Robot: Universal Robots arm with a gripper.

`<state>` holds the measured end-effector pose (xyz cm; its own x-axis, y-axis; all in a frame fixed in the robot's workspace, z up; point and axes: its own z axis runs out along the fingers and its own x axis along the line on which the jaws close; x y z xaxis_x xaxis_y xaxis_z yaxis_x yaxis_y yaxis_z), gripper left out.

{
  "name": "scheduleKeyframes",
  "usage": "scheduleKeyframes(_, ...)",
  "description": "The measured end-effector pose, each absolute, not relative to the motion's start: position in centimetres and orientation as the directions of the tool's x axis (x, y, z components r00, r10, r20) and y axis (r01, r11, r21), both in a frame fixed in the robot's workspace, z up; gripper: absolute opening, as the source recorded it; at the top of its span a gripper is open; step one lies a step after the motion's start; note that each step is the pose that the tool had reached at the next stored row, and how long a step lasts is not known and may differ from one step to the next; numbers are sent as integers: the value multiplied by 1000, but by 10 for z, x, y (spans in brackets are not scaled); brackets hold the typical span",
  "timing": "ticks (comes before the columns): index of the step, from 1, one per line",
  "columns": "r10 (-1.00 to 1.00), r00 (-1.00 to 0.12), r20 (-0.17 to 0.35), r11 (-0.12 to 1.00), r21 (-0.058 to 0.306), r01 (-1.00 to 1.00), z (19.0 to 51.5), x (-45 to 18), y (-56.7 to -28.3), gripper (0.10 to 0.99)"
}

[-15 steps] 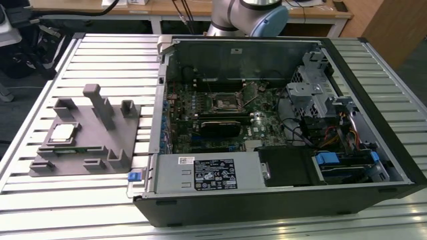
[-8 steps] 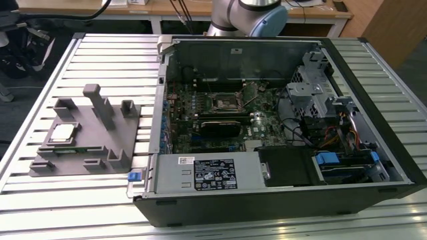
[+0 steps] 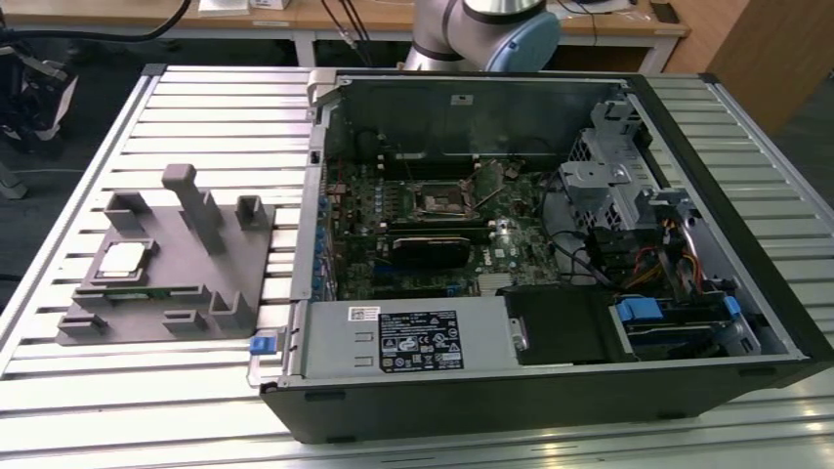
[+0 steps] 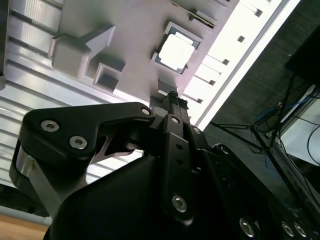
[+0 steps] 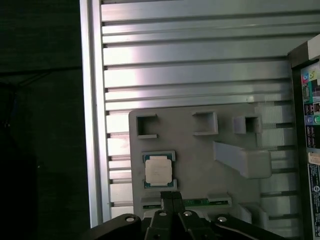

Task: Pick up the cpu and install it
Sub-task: 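Reach for the cpu, then pick up the cpu and move it towards the insertion slot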

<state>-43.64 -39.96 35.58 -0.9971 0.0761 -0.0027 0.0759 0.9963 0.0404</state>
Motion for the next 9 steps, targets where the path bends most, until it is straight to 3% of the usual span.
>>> scheduleKeyframes(9, 75, -997, 0, 996, 39, 75, 355, -441, -400, 118)
